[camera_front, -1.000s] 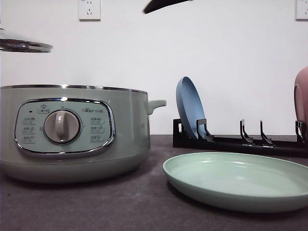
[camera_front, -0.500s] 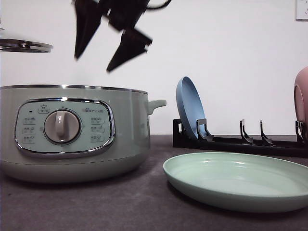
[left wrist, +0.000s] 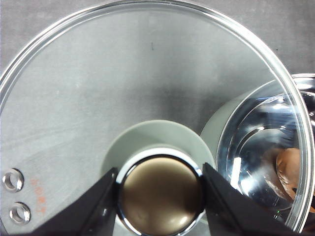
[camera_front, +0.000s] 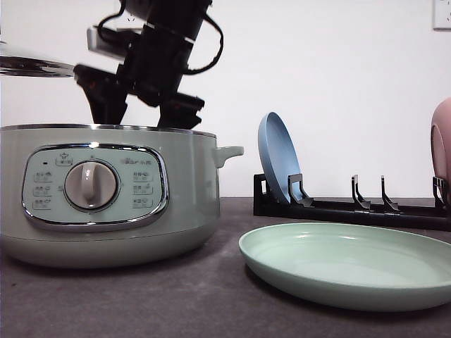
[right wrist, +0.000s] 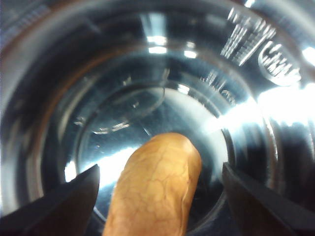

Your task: Transfer potato from steamer to green plate

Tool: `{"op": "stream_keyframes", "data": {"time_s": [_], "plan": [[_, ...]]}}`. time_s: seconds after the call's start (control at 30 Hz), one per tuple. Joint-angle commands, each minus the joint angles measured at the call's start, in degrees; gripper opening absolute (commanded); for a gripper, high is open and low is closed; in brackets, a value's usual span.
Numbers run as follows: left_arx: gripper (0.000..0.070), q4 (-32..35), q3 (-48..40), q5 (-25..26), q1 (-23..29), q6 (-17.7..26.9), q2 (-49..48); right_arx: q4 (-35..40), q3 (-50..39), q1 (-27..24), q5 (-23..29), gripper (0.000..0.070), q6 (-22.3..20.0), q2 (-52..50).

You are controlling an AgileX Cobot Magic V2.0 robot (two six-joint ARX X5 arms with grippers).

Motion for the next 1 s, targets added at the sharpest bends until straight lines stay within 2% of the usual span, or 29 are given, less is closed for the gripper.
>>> {"op": "stream_keyframes", "data": {"time_s": [0.0, 0.97], "plan": [[0.0001, 1.7, 2.5, 0.3, 0.2, -0.1, -0.3, 0.4, 1.7, 0.7, 0.2, 0.0496, -0.3, 1.6], [0.0001, 1.7, 2.5, 0.3, 0.2, -0.1, -0.3, -1.9, 1.6, 1.4, 0.0, 0.0490, 0.1, 4.7]]}}
